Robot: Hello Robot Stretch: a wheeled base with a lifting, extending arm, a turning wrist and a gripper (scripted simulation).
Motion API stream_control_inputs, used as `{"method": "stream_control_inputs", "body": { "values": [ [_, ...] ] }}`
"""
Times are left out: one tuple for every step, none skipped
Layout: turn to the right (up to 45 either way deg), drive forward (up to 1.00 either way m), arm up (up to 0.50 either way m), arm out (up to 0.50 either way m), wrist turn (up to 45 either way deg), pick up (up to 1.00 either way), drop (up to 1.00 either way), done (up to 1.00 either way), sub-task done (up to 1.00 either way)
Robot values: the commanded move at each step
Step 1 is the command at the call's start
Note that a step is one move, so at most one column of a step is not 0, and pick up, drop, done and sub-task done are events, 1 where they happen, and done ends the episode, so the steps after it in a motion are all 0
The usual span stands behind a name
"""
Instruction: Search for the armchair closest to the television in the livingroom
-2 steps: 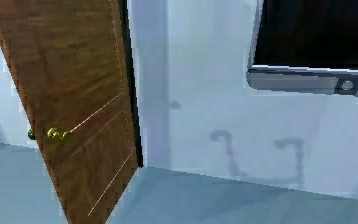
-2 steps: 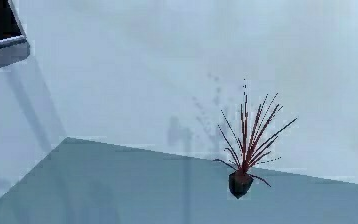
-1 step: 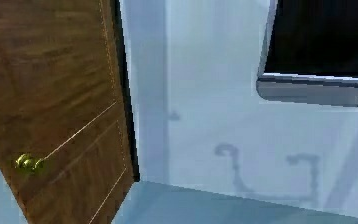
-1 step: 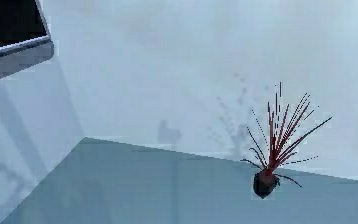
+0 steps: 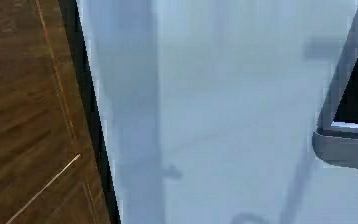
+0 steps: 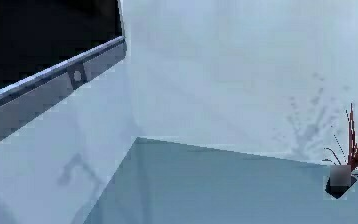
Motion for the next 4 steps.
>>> {"method": "stream_control_inputs", "body": {
  "values": [
    [45.0,0.0,0.0,0.0,0.0,0.0,0.0,0.0,0.0],
    [45.0,0.0,0.0,0.0,0.0,0.0,0.0,0.0,0.0],
    [45.0,0.0,0.0,0.0,0.0,0.0,0.0,0.0,0.0],
    [33.0,0.0,0.0,0.0,0.0,0.0,0.0,0.0,0.0]
  ]
}}
